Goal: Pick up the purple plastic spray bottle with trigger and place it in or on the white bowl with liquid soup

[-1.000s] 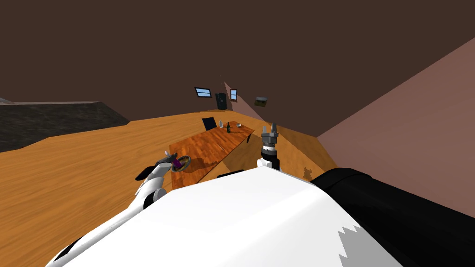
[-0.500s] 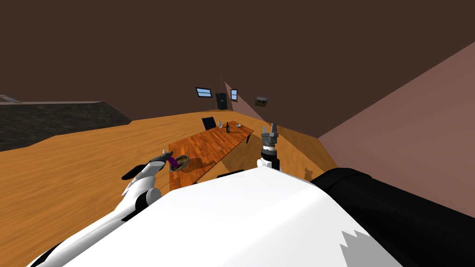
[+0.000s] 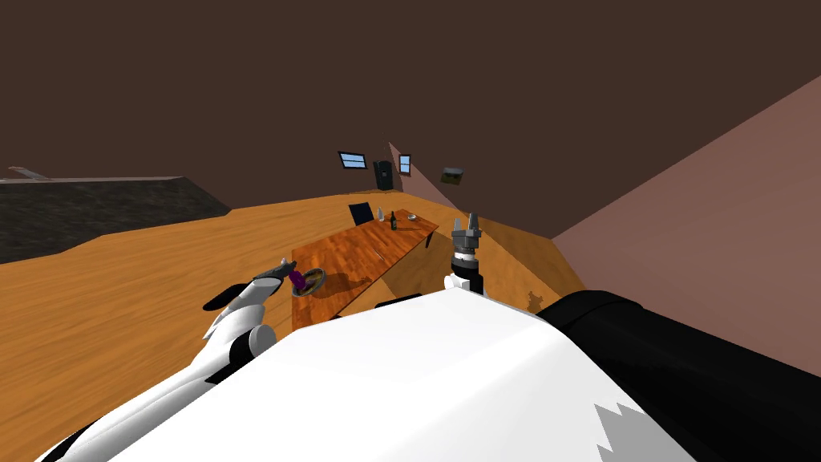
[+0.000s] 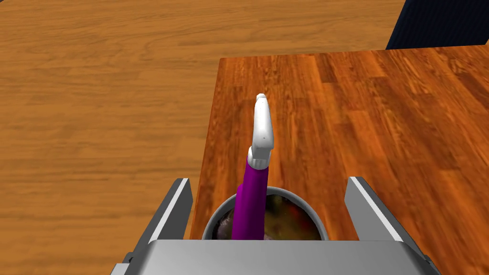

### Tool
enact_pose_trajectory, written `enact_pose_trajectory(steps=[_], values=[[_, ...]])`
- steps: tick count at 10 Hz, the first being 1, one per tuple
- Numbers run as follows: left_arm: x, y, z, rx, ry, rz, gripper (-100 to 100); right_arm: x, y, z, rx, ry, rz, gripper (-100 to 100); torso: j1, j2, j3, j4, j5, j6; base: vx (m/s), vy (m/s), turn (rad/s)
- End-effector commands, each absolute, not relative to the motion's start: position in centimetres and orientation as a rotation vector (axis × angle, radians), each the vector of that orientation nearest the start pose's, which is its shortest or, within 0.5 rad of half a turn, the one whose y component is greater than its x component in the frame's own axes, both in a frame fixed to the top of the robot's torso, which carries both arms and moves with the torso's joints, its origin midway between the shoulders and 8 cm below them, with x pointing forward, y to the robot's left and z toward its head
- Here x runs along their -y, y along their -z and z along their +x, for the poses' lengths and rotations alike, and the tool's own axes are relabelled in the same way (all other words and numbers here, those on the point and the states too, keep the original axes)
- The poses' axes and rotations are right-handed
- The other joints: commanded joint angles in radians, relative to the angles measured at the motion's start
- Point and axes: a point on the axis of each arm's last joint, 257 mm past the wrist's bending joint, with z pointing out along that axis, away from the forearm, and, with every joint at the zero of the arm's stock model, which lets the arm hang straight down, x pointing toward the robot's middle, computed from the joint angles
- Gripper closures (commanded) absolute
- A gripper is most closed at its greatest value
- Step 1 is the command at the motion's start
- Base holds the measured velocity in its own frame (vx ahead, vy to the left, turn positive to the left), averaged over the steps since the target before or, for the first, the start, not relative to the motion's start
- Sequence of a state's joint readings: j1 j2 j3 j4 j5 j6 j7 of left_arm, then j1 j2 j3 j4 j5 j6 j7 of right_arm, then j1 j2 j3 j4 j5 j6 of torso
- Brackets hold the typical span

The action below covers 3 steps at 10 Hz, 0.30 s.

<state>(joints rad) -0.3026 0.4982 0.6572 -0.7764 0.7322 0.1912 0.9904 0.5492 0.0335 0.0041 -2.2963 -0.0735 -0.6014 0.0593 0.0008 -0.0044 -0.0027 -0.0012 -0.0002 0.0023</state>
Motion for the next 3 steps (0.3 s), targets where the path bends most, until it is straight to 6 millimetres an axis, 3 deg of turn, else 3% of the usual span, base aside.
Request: enact_pose_trajectory(steps=[1,3], values=[[-66.76,32.72,46.95,0.705,1.474,-2.256,0,29.34,-3.49,31.68,-0.498,-1.287,0.647,0,0.0,0.0,0.0,0.0,0.0,0.0,0.0,0.0,0.0],[-66.76,32.72,46.95,0.705,1.474,-2.256,0,29.34,-3.49,31.68,-0.498,-1.287,0.647,0,0.0,0.0,0.0,0.0,0.0,0.0,0.0,0.0,0.0]])
